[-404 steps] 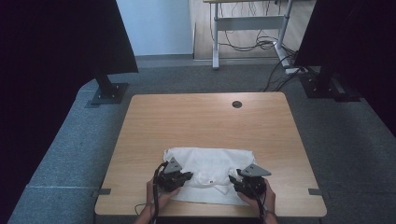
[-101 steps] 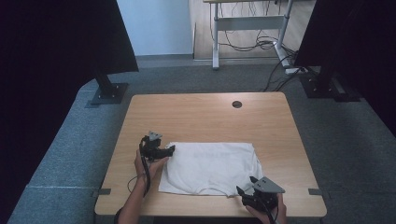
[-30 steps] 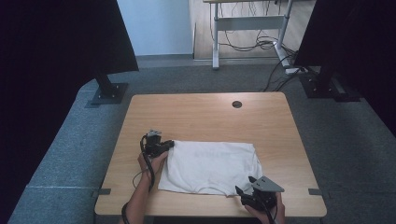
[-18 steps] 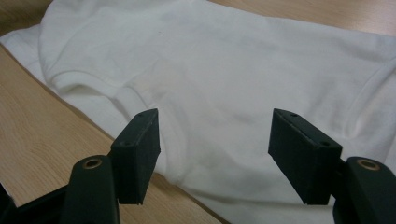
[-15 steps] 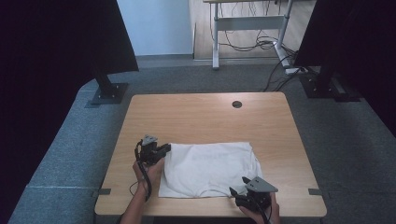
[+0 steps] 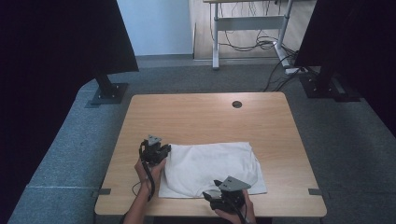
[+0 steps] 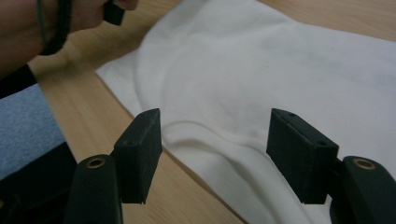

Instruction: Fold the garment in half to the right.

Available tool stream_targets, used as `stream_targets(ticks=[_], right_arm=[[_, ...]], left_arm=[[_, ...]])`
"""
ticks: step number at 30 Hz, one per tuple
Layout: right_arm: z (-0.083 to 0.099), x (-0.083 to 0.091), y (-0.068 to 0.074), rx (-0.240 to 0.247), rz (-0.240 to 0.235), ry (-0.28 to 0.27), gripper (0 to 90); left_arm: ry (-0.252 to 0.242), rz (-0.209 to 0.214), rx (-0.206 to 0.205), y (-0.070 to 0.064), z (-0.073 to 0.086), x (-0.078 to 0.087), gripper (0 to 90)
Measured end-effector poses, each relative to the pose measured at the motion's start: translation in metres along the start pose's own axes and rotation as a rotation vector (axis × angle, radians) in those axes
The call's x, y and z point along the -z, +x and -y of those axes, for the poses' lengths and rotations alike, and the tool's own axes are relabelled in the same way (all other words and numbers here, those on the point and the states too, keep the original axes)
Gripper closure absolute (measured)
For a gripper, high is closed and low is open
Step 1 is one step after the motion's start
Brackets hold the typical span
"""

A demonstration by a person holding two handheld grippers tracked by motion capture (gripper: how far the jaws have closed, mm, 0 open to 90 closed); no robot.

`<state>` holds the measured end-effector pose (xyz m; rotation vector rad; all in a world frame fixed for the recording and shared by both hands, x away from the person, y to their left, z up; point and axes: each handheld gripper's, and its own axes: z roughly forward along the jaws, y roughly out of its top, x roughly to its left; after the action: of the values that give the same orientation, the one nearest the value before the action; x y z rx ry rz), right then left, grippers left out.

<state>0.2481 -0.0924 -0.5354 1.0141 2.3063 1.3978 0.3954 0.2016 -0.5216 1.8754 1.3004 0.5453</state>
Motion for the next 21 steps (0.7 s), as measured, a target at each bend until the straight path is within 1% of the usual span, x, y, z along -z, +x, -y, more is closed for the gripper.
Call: stream_targets(ticks=[3,5,9,11,15,18,19,21], right_arm=[[-0.006,-0.010,0.009,0.029,-0.017,0.012,35.4],[-0.009,-0.017,0.012,0.037,-0.017,0.022,35.5],[-0.015,-0.033,0.019,0.033,-0.023,0.055,36.3],[-0.018,-0.039,0.023,0.047,-0.027,0.064,36.6],[-0.026,-0.057,0.037,0.082,-0.046,0.082,36.9],[-0.028,-0.062,0.040,0.089,-0.054,0.087,36.9],[-0.033,-0.076,0.049,0.111,-0.076,0.108,36.6],[-0.035,-0.081,0.053,0.121,-0.087,0.118,36.4]], left_arm=[[0.007,-0.008,-0.007,0.000,0.001,-0.001,82.5],[0.008,-0.005,0.000,0.000,0.001,-0.002,82.5],[0.003,0.004,0.008,0.001,0.002,-0.001,82.4],[0.009,0.002,0.006,0.001,0.003,-0.002,82.4],[0.010,0.006,0.012,0.002,0.003,-0.001,82.3],[0.009,0.007,0.010,0.001,0.003,-0.001,82.3],[0.008,0.009,0.012,0.001,0.003,-0.001,82.3],[0.010,0.010,0.012,0.002,0.003,-0.001,82.3]])
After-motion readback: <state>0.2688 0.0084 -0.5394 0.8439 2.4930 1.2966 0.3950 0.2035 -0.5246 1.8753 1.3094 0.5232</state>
